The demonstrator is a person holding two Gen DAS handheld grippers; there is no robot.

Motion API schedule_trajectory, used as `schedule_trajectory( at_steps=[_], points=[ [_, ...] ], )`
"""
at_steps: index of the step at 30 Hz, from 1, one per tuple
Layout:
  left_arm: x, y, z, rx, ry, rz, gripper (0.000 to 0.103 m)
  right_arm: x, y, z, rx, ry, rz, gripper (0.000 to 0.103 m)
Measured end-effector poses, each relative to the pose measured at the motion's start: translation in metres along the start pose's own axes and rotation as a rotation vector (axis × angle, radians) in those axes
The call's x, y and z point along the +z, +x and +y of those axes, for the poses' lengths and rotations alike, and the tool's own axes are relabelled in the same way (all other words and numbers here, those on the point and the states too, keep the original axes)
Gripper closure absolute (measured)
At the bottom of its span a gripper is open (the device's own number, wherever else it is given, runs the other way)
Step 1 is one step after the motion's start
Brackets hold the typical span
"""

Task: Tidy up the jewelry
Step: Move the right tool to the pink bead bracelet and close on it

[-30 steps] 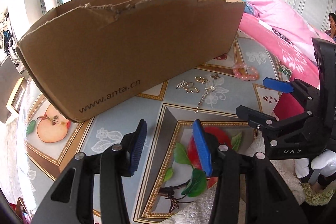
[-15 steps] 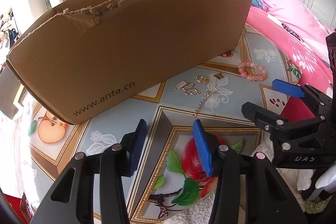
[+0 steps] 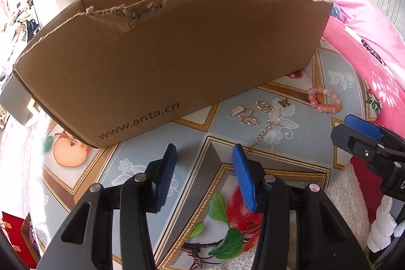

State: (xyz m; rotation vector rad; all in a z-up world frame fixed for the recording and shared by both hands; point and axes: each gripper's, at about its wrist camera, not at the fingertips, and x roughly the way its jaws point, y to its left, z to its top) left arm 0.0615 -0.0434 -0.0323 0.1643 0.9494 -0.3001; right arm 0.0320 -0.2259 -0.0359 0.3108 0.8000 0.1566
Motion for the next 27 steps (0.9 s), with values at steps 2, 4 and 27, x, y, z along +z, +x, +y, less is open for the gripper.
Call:
schedule_trajectory(
  at_steps=[2,4,27],
  points=[
    [0.002,0.001,-0.002,0.004,-0.002,0.004,0.058,0.001,-0.004,-0.001,0.012,0.011,-0.001,0.038],
    [0.003,0.002,-0.002,0.005,-0.007,0.006,0.058,0.003,-0.006,-0.006,0.022,0.019,0.006,0.042],
    [-0.010,-0.001,0.005,-0.078,0.069,-0.063,0.057,0.025,-0.005,0.002,-0.092,-0.036,-0.012,0.081]
  ],
)
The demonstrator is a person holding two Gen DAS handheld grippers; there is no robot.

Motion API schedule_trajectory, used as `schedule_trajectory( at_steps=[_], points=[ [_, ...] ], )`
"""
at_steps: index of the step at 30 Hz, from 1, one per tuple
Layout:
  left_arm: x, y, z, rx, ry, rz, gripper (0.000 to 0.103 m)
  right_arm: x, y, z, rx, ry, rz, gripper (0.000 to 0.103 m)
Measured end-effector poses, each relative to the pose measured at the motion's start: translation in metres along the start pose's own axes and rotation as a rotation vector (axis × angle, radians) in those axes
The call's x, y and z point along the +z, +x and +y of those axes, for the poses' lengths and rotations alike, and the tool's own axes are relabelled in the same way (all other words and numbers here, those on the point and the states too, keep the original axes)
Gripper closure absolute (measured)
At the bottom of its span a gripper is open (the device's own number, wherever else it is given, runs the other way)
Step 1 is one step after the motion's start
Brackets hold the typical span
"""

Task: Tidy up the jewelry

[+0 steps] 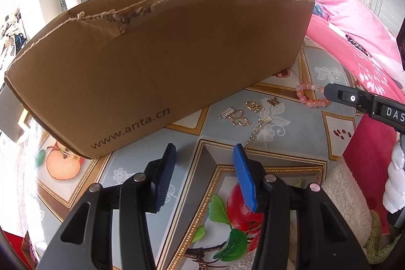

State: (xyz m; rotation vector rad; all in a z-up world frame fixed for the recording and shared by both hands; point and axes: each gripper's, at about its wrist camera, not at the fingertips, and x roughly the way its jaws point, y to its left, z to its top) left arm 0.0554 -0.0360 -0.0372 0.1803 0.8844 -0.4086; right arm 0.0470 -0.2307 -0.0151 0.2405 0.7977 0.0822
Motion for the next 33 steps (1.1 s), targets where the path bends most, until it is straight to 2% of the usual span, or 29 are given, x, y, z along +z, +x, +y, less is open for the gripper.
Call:
schedule_trajectory(
  at_steps=[11,15,25,33],
  points=[
    [-0.011,-0.007,0.008,-0.036,-0.004,-0.026,0.057,0.011,0.007,0.007,-0.162,-0.102,-0.011,0.084],
    [-0.012,-0.008,0.010,-0.039,-0.012,-0.031,0.057,0.007,0.016,0.000,-0.198,-0.122,0.025,0.093],
    [-0.011,-0.008,0.005,-0.024,-0.003,-0.035,0.057,0.000,0.021,0.007,-0.180,-0.170,0.045,0.096],
    [-0.012,-0.012,0.017,-0.040,-0.063,-0.042,0.057,0.012,-0.015,0.021,-0.077,-0.138,-0.046,0.096]
  ],
)
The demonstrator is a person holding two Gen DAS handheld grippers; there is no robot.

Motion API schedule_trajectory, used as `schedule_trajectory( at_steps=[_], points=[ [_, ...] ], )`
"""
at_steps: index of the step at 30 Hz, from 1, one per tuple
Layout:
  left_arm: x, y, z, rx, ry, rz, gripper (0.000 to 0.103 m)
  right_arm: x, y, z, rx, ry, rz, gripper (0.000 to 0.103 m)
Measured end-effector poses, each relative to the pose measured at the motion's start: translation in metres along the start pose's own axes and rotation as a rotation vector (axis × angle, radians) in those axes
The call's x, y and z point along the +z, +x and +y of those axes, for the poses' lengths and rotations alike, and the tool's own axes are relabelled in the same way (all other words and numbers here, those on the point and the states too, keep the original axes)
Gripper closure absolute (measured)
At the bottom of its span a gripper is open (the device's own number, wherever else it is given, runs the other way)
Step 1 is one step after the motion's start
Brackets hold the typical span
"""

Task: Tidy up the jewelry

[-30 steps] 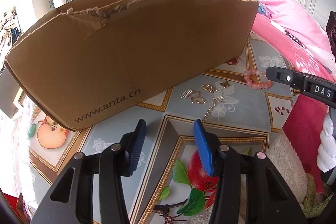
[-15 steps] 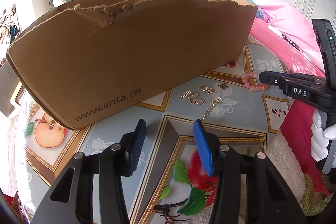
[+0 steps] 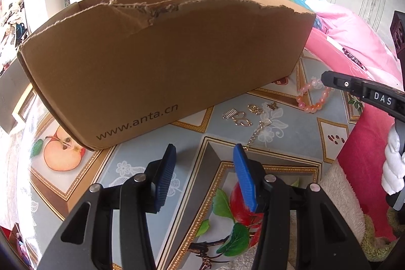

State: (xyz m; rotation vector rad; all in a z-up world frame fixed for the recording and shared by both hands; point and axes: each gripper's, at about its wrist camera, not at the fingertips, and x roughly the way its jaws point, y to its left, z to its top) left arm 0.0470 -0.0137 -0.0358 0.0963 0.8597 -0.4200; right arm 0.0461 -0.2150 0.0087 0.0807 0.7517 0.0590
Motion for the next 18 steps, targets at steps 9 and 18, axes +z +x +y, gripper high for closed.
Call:
schedule_trajectory(
  at_steps=[9,18],
  points=[
    [-0.009,-0.017,0.003,0.030,0.009,-0.028,0.057,0.020,-0.036,0.031,0.055,-0.066,-0.104,0.096],
    [-0.032,-0.045,0.031,0.083,-0.070,-0.068,0.057,0.030,-0.017,0.099,0.298,-0.148,-0.033,0.096]
  ],
)
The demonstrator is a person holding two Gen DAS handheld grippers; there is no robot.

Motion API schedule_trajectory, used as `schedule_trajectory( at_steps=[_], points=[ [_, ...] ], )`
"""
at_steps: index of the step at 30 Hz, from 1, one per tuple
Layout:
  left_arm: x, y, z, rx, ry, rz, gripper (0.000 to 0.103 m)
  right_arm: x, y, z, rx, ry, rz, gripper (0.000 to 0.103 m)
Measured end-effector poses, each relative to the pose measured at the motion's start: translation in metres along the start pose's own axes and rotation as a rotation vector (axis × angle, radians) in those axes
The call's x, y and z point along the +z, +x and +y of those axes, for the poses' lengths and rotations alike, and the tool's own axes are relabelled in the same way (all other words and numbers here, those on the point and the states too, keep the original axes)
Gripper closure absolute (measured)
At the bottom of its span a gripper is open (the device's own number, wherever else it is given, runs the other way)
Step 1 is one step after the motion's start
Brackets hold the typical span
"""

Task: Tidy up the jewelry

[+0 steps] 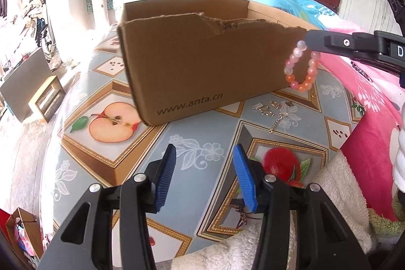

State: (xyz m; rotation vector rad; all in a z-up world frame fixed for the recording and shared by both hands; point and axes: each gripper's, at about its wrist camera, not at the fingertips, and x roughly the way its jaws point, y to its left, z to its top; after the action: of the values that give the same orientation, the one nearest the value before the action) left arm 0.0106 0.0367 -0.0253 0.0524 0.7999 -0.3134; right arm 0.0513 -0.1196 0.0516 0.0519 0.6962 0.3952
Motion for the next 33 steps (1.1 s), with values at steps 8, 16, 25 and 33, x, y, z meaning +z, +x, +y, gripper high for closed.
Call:
schedule_trajectory(
  at_steps=[8,16,25,33],
  points=[
    [-0.010,-0.019,0.026,0.073,-0.056,-0.007,0.057,-0.009,0.078,0.046,0.172,-0.006,0.165,0.094],
    [-0.002,-0.012,0.011,-0.019,-0.022,-0.026,0.057,-0.028,0.053,-0.004,0.106,0.098,0.154,0.085],
    [0.027,0.017,-0.059,-0.162,0.186,-0.005,0.057,-0.073,-0.006,-0.069,-0.035,0.245,0.123,0.085],
    [0.034,0.047,-0.082,-0.189,0.229,0.089,0.073,-0.073,-0.002,-0.088,-0.003,0.270,0.115,0.085]
  ],
)
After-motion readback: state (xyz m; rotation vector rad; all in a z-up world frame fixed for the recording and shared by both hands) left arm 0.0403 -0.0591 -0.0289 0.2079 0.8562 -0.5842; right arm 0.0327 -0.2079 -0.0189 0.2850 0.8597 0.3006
